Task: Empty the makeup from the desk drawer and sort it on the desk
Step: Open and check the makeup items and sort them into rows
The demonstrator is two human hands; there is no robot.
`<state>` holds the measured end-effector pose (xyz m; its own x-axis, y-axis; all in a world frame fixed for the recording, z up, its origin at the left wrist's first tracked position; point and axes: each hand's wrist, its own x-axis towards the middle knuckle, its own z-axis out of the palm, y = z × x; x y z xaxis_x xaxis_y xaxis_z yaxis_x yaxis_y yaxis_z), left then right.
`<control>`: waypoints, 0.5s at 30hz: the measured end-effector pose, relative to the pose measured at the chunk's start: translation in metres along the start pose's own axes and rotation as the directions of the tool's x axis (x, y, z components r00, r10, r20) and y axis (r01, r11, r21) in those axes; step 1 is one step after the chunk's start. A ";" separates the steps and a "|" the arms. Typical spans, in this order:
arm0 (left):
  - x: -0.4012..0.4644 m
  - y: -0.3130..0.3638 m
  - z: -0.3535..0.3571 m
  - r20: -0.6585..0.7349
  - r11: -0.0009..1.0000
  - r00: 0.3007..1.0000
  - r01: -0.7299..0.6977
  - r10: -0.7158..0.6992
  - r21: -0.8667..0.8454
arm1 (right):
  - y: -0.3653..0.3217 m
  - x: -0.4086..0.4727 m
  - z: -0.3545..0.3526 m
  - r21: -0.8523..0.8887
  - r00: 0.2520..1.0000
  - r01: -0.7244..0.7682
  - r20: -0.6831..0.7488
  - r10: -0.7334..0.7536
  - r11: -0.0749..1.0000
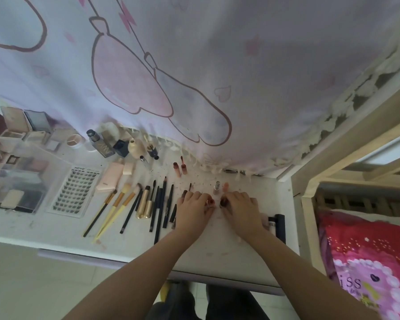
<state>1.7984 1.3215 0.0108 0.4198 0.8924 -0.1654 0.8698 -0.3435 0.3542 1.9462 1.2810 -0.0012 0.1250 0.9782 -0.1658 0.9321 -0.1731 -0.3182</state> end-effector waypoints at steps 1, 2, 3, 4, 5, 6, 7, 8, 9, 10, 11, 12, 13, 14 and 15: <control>0.000 0.000 -0.001 0.015 1.000 1.000 0.000 0.000 0.016 | 0.000 0.000 -0.001 -0.003 1.000 -0.001 0.016 0.002 1.000; -0.001 0.000 -0.003 0.028 1.000 1.000 0.002 -0.003 0.029 | 0.001 0.000 -0.004 -0.010 0.999 0.001 0.035 -0.001 1.000; -0.004 -0.001 -0.005 0.031 0.999 0.999 0.008 -0.009 0.031 | 0.004 -0.001 -0.010 -0.024 0.999 0.004 0.050 -0.003 1.000; -0.009 -0.003 -0.009 0.021 1.000 1.000 0.015 -0.016 0.020 | 0.009 -0.002 -0.017 -0.031 0.998 0.003 0.060 -0.001 1.000; -0.015 -0.005 -0.012 -0.003 1.000 1.000 0.017 -0.017 -0.002 | 0.015 -0.002 -0.025 -0.026 0.998 -0.007 0.060 0.009 1.000; -0.022 -0.006 -0.014 -0.025 0.999 1.000 0.005 -0.006 -0.034 | 0.022 -0.002 -0.035 0.004 0.998 -0.040 0.056 0.040 0.999; -0.029 -0.005 -0.015 -0.032 0.997 0.999 -0.021 0.019 -0.071 | 0.028 -0.002 -0.045 0.057 0.994 -0.097 0.063 0.093 0.994; -0.036 -0.001 -0.015 -0.012 0.993 0.998 -0.057 0.056 -0.106 | 0.032 -0.002 -0.053 0.110 0.984 -0.163 0.092 0.153 0.980; -0.040 0.007 -0.013 0.031 0.987 0.995 -0.094 0.099 -0.129 | 0.033 -0.001 -0.059 0.130 0.969 -0.219 0.147 0.199 0.967; -0.041 0.017 -0.009 0.085 0.984 0.987 -0.122 0.133 -0.131 | 0.031 0.000 -0.062 0.108 0.951 -0.248 0.216 0.220 0.963; -0.040 0.027 -0.002 0.138 0.984 0.979 -0.137 0.152 -0.111 | 0.026 0.001 -0.062 0.069 0.934 -0.257 0.276 0.229 0.964; -0.037 0.037 0.005 0.183 0.988 0.972 -0.137 0.148 -0.074 | 0.020 0.001 -0.060 0.031 0.920 -0.257 0.315 0.234 0.966; -0.033 0.046 0.012 0.215 0.992 0.968 -0.122 0.126 -0.030 | 0.013 0.001 -0.056 0.001 0.910 -0.259 0.336 0.243 0.966; -0.028 0.054 0.018 0.238 0.995 0.967 -0.099 0.094 0.006 | 0.007 0.000 -0.052 -0.019 0.901 -0.265 0.352 0.254 0.964; -0.024 0.059 0.022 0.254 0.996 0.965 -0.078 0.068 0.031 | 0.003 0.000 -0.047 -0.030 0.891 -0.280 0.365 0.271 0.960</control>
<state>1.8453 1.2731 0.0149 0.5298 0.7637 -0.3690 0.8419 -0.4208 0.3378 1.9650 1.2857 0.0421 0.2398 0.7827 -0.5744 0.8695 -0.4363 -0.2314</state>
